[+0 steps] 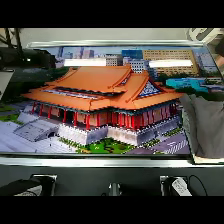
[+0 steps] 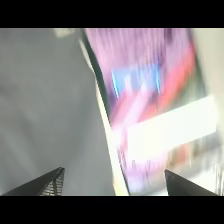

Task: Fold the shirts.

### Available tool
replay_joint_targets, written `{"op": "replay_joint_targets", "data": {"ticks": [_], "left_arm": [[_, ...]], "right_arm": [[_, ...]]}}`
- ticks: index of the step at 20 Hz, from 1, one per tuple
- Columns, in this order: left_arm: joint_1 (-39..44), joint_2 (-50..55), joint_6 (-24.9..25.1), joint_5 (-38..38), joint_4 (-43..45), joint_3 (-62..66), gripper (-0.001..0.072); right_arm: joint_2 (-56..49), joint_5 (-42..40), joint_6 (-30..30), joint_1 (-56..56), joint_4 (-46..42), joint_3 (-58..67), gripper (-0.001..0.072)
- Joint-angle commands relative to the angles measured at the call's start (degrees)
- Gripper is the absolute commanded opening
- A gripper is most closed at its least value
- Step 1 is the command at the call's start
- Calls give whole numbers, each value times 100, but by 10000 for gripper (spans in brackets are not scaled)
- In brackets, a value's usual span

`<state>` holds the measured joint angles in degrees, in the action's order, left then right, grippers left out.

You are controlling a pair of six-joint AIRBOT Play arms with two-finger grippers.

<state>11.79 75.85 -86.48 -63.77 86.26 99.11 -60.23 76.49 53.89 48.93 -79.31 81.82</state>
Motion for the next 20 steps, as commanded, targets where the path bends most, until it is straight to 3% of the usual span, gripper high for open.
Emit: {"op": "replay_joint_targets", "data": {"ticks": [1, 2, 4, 5, 7, 11, 20], "left_arm": [[247, 614, -791, -1043, 2028, 597, 27], [223, 800, -881, -1443, 1941, 573, 121], [223, 1130, -920, -2317, 1716, 396, 601], [223, 1266, -918, -2844, 1633, 197, 690], [234, 1174, -920, -2957, 1338, -455, 689], [282, 358, -1261, -1718, 1075, -1405, 685], [271, 369, -1259, -1716, 1097, -1346, 685]], "right_arm": [[-92, -201, -116, -1399, 210, 466, 675], [-199, 13, 66, -2037, -17, 437, 675], [-501, 420, 417, -3213, -247, 345, 676], [-699, 535, 470, -3687, -181, 293, 679], [-1141, 979, 568, -4299, -15, 282, 692], [-1552, 1355, 634, -4743, 31, 282, 691], [-1550, 1296, 634, -4730, -85, 286, 687]]}}
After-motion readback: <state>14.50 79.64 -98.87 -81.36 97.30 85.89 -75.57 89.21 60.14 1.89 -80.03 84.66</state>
